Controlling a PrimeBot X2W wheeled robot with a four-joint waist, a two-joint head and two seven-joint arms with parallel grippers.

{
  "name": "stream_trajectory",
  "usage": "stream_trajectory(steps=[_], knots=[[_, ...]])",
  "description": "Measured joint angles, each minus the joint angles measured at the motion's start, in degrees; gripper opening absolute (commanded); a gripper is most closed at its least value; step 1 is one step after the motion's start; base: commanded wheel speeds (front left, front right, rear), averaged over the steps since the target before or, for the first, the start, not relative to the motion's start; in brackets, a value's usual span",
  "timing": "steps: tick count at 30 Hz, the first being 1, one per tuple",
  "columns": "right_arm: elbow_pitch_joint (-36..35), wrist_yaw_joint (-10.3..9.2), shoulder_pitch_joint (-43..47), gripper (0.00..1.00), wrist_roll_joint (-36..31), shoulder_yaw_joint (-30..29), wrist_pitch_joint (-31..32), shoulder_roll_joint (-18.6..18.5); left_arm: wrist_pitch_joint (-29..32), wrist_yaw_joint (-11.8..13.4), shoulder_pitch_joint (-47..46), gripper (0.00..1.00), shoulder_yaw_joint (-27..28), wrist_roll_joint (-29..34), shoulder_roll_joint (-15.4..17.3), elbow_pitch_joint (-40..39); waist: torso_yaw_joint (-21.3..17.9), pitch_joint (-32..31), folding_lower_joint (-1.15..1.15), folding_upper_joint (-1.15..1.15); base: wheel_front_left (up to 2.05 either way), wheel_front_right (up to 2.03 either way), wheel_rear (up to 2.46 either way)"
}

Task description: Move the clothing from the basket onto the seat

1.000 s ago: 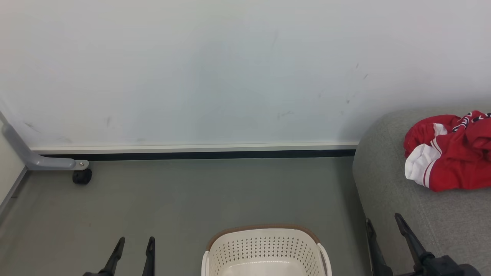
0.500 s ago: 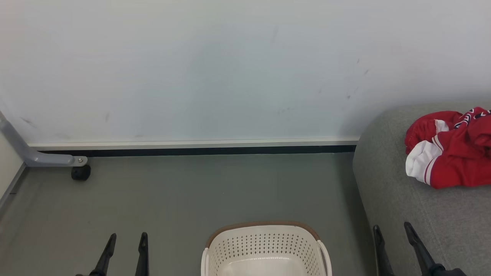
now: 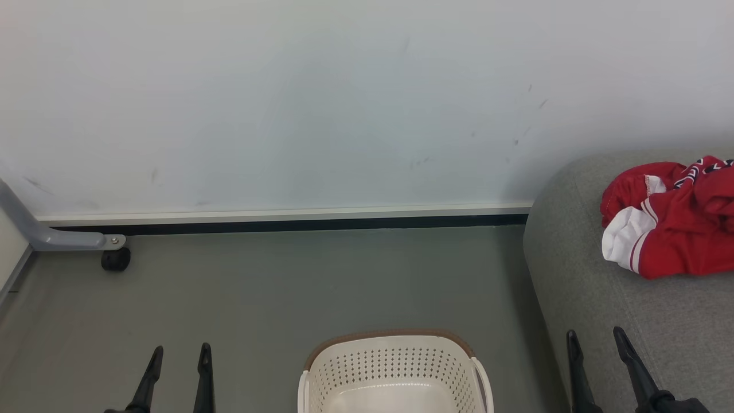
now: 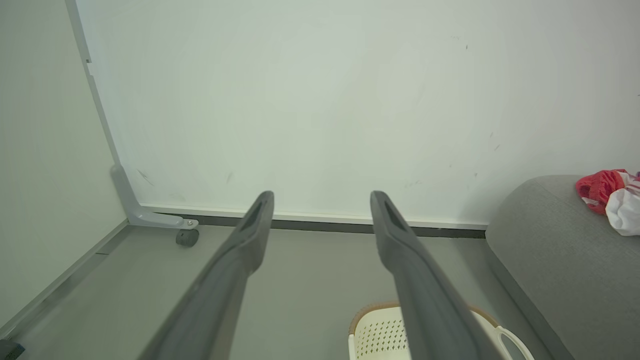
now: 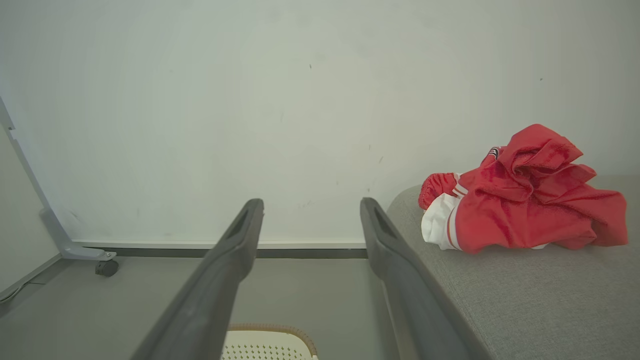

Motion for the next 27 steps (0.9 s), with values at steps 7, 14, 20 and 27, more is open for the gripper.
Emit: stream_trajectory(steps=[7,14,20,27], knots=[[0.0,0.0,-0.1,1.0,0.0,-0.4,0.1,0.4,0.0,0.0,0.0,1.0,0.4,1.5,-0.6,0.0,0.1,-0.1,0.0,0.0,0.0,0.0,0.0],[-0.1,-0.16,-0.1,1.0,0.0,-0.7,0.5,0.8,0.0,0.0,0.2,1.0,0.6,1.4,-0.7,0.0,0.3,-0.2,0.0,0.0,0.0,0.0,0.0],[1.4,-0.16,0.2,0.0,0.0,-0.6,0.6,1.2,0.1,-0.1,1.2,0.0,0.4,1.4,-1.2,1.5,0.3,-0.2,0.0,0.0,0.0,0.0,0.0],[4.1,0.13,1.1,0.0,1.3,-0.6,1.0,1.9,0.7,-0.5,2.2,0.0,0.3,0.6,-2.3,3.8,0.2,-0.1,0.0,0.0,0.0,0.0,0.0]])
